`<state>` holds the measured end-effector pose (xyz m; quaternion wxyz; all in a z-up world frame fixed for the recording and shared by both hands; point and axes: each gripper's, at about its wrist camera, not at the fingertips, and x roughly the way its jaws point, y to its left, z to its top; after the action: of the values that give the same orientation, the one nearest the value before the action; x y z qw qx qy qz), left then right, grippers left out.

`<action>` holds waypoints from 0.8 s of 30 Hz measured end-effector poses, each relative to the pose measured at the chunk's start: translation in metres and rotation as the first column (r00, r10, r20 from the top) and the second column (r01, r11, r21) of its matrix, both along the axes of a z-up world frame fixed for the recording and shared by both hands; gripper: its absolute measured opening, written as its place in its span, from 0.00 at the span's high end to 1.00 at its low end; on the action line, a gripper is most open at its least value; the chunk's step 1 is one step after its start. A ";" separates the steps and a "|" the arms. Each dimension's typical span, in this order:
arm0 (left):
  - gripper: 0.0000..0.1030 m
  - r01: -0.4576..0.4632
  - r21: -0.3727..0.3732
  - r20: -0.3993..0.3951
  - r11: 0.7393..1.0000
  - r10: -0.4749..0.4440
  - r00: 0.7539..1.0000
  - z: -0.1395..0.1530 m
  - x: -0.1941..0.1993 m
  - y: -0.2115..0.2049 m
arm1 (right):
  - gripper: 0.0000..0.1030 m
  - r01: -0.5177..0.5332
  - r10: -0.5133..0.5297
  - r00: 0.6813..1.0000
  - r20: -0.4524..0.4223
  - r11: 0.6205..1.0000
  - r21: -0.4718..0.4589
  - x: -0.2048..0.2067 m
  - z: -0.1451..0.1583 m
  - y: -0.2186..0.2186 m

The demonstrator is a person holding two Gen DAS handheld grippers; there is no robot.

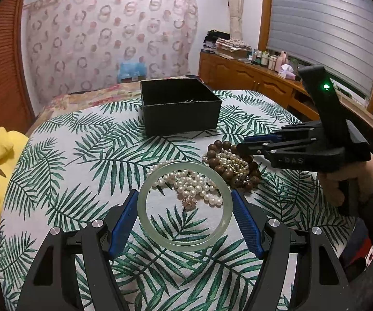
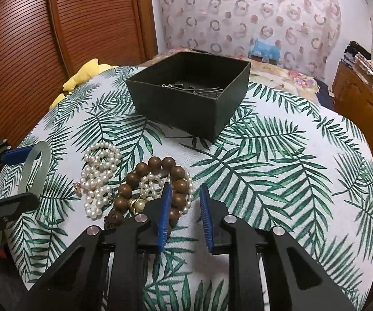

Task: Organize jewelry
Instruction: 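Grasp the brown wooden bead bracelet with the right gripper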

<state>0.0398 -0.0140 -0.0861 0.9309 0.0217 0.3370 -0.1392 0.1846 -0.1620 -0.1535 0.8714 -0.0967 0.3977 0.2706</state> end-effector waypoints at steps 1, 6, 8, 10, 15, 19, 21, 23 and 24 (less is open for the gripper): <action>0.33 0.001 -0.001 -0.001 1.000 -0.001 1.000 0.000 0.000 0.000 | 0.76 -0.001 0.001 1.000 0.000 1.000 -0.007 0.001 -0.001 0.002; 0.33 0.000 -0.002 -0.003 1.000 0.000 1.000 -0.002 -0.001 0.001 | 0.86 -0.014 0.014 1.000 0.014 0.999 -0.039 0.002 -0.002 0.011; 0.33 0.000 -0.003 -0.004 1.000 0.000 1.000 -0.003 -0.002 0.001 | 0.86 -0.023 0.024 0.999 0.026 0.999 -0.049 -0.001 -0.001 0.012; 0.33 -0.001 -0.002 -0.005 1.000 0.001 1.000 -0.003 -0.001 0.001 | 0.87 -0.029 0.031 0.999 0.037 0.999 -0.043 -0.004 0.001 0.011; 0.33 -0.005 -0.004 -0.003 1.000 0.005 1.000 -0.003 -0.001 0.002 | 0.87 -0.051 0.050 0.996 0.079 0.999 0.012 -0.015 0.022 0.007; 0.33 -0.009 -0.006 0.000 1.000 0.009 1.000 -0.002 -0.001 0.002 | 0.87 -0.086 0.082 0.990 0.115 0.996 0.027 -0.023 0.042 0.011; 0.33 -0.010 -0.006 -0.001 1.000 0.010 1.000 -0.001 -0.001 0.003 | 0.87 -0.102 0.097 0.986 0.133 0.994 0.033 -0.027 0.052 0.013; 0.33 -0.011 -0.009 0.002 1.000 0.011 1.000 0.000 -0.001 0.004 | 0.87 -0.119 0.112 0.982 0.151 0.992 0.035 -0.031 0.062 0.016; 0.33 -0.012 -0.010 0.004 1.000 0.012 1.000 0.000 -0.001 0.005 | 0.87 -0.126 0.119 0.980 0.159 0.991 0.034 -0.033 0.066 0.018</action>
<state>0.0385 -0.0094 -0.0857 0.9325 0.0153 0.3346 -0.1353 0.1516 -0.1439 -0.0879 0.8835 -0.1226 0.3154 0.3240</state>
